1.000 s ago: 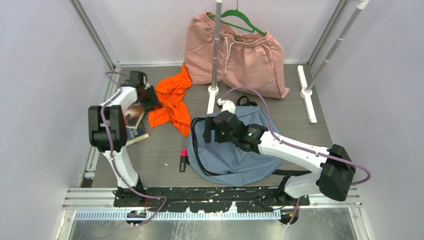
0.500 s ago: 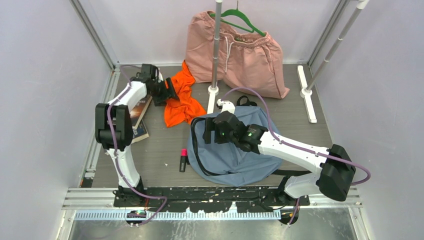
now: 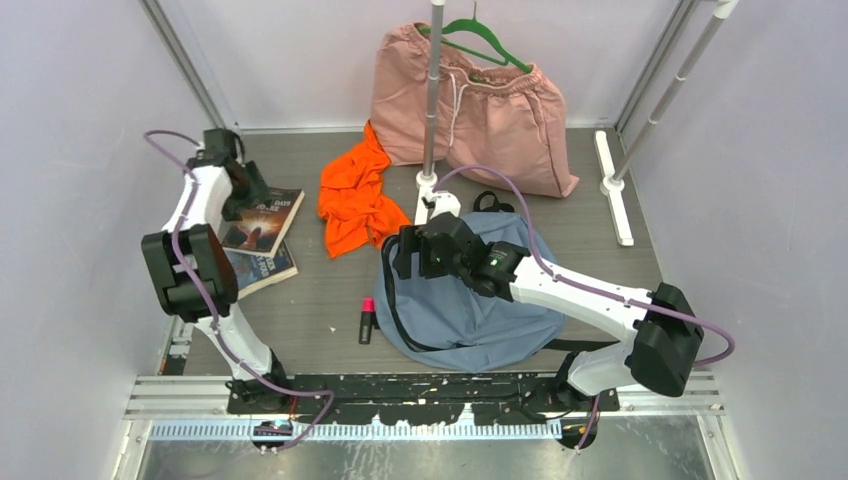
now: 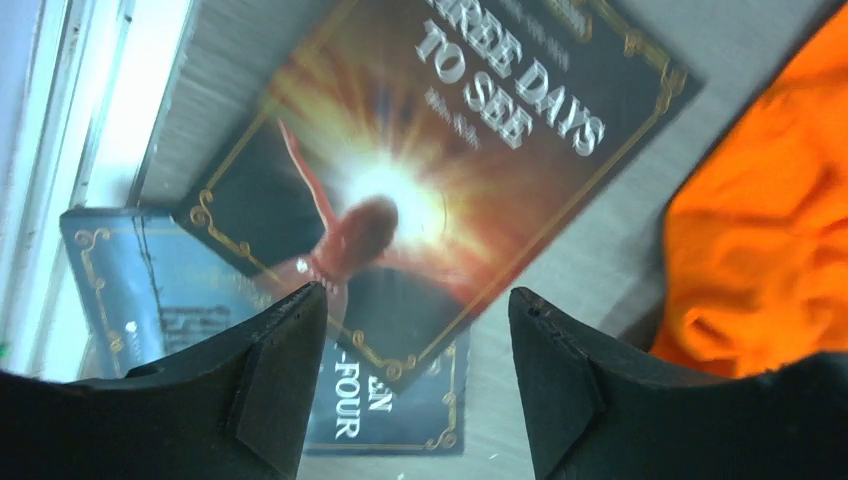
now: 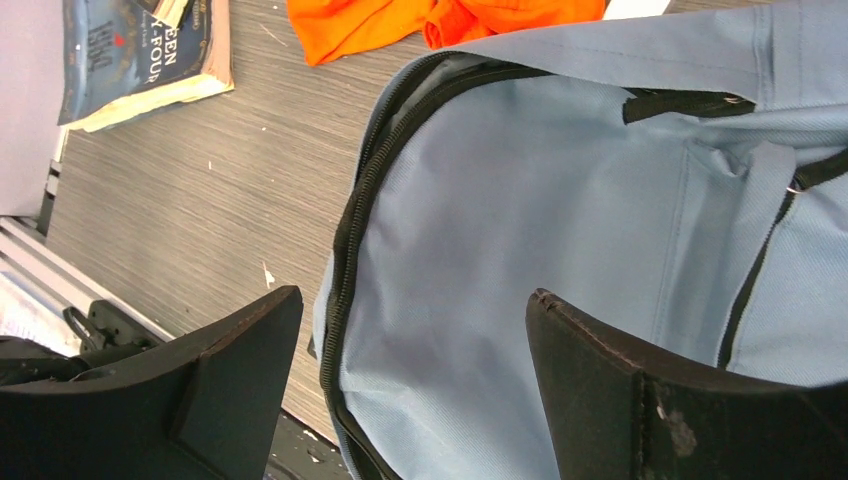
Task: Pack the student bag
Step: Pick up the book from the center of the board.
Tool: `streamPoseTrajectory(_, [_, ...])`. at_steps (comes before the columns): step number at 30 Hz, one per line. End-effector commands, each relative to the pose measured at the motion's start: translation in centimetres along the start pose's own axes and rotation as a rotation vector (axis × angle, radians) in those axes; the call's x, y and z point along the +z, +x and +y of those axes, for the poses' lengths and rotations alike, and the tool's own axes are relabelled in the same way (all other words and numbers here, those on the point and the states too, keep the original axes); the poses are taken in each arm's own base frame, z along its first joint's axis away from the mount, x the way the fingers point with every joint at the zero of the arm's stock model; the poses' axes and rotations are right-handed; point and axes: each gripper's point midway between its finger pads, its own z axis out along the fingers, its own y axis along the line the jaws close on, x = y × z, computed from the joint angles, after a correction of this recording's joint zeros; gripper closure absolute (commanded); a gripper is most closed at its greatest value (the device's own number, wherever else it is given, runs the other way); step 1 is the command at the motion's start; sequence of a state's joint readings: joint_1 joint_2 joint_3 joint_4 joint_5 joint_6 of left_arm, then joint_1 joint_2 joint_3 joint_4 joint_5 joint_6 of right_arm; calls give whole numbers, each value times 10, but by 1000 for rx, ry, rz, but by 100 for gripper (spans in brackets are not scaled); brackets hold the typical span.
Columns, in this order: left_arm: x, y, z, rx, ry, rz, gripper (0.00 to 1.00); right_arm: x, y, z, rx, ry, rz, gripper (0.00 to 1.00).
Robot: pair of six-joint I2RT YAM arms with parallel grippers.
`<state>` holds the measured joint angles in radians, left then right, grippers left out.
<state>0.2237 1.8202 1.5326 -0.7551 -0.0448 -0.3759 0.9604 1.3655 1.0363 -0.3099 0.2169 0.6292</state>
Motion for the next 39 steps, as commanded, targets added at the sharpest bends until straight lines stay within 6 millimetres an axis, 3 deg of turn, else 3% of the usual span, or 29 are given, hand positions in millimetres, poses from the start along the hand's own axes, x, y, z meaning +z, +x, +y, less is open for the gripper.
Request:
streamPoseTrajectory(1, [-34,7,-21,378,-147,-148,31,2,-17,23,1,-85,-39,12])
streamPoseTrajectory(4, [-36,20,-38,615,-214,-173,28,3,-15,29,7,-115,-30,12])
streamPoseTrajectory(9, [-30,26,-41,832,-352,-167,27,-4,-21,30,-3,-123,-43,11])
streamPoseTrajectory(13, [-13,37,-39,978,-460,-145,27,-7,-21,28,-2,-117,-47,11])
streamPoseTrajectory(16, [1,42,-34,1024,-507,-116,27,-9,-22,29,-1,-122,-51,11])
streamPoseTrajectory(21, [16,58,-42,1084,-517,-76,27,-9,-22,28,2,-122,-52,11])
streamPoseTrajectory(28, [36,61,-41,1096,-599,-63,27,-9,-20,26,17,-116,-49,11])
streamPoseTrajectory(39, [64,72,-21,1120,-775,-59,25,-7,-19,26,17,-106,-43,11])
